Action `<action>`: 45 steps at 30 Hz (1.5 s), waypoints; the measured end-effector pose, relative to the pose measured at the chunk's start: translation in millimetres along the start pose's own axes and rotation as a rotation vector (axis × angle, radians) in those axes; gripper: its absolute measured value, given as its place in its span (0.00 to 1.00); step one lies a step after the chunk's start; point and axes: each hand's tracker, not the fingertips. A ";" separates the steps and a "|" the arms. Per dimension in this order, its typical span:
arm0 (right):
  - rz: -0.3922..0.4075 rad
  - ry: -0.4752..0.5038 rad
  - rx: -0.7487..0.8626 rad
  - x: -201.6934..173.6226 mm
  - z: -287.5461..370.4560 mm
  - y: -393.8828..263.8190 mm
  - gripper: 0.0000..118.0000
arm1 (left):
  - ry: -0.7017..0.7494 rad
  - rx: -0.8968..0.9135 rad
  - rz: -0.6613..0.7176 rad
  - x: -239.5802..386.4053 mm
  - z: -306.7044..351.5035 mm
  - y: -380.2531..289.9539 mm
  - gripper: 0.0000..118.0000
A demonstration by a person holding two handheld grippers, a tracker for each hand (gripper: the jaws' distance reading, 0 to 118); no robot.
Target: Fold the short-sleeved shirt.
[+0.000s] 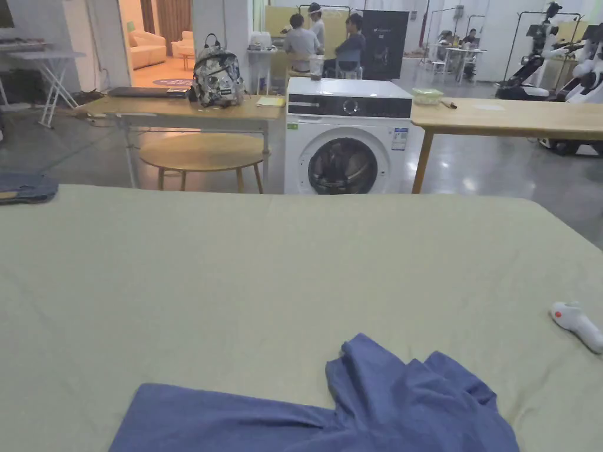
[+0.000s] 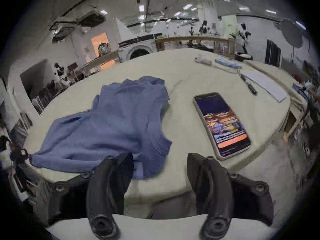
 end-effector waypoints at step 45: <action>0.264 0.232 0.107 -69.2 -8.3 159.3 0.33 | 0.081 -0.211 0.032 22.1 -68.4 -30.1 0.07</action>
